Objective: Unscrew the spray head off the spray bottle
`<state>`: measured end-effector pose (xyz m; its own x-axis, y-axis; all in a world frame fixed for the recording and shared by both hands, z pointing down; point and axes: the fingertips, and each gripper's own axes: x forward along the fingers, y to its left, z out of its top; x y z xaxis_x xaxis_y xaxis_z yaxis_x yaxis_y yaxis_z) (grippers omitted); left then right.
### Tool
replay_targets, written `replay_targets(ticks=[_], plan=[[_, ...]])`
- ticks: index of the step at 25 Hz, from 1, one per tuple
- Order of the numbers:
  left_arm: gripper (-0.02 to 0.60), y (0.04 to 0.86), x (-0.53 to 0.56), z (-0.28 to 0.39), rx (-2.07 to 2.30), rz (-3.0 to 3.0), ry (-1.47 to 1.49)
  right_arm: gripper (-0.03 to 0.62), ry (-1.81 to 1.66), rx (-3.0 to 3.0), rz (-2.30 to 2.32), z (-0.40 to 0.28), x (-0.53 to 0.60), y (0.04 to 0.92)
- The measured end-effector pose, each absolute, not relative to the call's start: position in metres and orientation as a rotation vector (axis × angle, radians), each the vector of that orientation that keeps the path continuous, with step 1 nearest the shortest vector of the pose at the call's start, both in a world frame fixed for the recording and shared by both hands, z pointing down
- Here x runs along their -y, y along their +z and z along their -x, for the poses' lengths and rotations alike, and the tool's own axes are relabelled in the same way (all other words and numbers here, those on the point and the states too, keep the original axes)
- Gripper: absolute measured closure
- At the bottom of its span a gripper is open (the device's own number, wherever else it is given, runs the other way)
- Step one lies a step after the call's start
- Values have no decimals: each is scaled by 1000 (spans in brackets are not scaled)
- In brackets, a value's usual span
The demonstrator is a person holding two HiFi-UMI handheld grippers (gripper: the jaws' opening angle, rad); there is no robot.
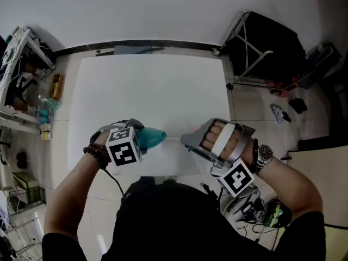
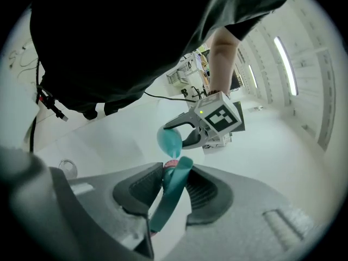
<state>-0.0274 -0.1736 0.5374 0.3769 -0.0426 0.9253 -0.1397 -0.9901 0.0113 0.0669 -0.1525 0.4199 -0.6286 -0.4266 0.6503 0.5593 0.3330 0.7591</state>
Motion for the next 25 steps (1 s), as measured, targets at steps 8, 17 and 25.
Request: replay_targets(ticks=[8,17,25], plan=[[224,550,206,54,447,-2530,1641,477,-1272,1837,-33,-88,174,403],[222,558,228,65,732,-2501,1326,476,-754,2155,-343,-103,203,398],[222,560,233,52,898,-2481,1040,476,-208,2361,-537,-97,220,437]])
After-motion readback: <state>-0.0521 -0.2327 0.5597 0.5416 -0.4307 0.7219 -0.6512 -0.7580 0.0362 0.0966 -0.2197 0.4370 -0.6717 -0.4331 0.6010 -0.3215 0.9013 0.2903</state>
